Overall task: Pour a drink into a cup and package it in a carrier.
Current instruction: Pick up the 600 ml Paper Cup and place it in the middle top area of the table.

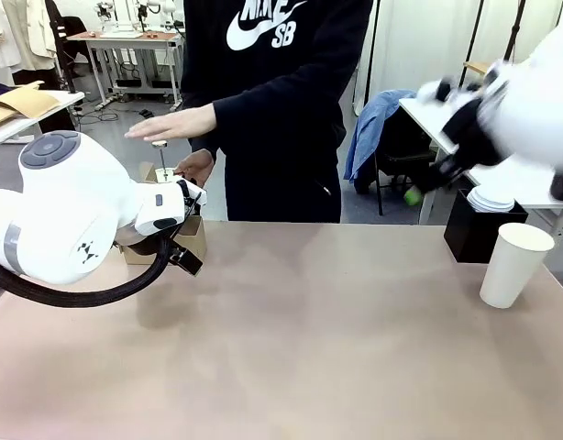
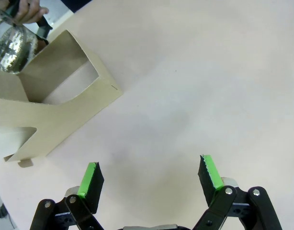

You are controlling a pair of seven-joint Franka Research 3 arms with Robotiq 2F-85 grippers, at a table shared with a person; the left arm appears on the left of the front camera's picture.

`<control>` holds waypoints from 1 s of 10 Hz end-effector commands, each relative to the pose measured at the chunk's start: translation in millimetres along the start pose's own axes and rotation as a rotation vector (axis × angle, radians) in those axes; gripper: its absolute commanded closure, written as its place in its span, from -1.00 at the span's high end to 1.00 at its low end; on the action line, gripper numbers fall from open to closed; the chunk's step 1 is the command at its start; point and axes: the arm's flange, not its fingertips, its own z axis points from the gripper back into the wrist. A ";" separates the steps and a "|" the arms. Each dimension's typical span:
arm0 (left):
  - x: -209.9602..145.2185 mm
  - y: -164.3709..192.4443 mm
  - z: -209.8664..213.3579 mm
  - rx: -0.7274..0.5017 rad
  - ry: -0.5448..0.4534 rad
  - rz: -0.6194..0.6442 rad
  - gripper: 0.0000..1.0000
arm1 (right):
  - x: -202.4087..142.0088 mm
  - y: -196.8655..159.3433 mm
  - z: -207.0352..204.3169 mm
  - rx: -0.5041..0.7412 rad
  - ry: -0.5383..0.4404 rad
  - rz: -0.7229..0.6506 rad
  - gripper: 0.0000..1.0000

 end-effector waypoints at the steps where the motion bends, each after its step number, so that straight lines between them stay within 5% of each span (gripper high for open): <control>1: -0.2 0.3 0.0 0.000 0.000 0.000 1.00 | -6.2 -61.0 50.6 0.140 -0.036 0.077 1.00; 3: -0.2 0.3 0.0 0.000 0.000 0.000 1.00 | -53.2 -125.7 92.8 0.310 -0.124 0.162 1.00; 5: -0.2 0.3 0.0 0.000 0.000 0.000 1.00 | -139.1 -190.8 109.2 0.471 -0.312 0.187 1.00; 8: -0.2 0.3 0.0 0.000 0.000 0.000 1.00 | -267.2 -260.7 75.0 0.590 -0.623 0.190 1.00; 10: -0.2 0.3 0.0 0.000 0.000 0.000 1.00 | -304.2 -274.8 33.2 0.625 -0.684 0.218 1.00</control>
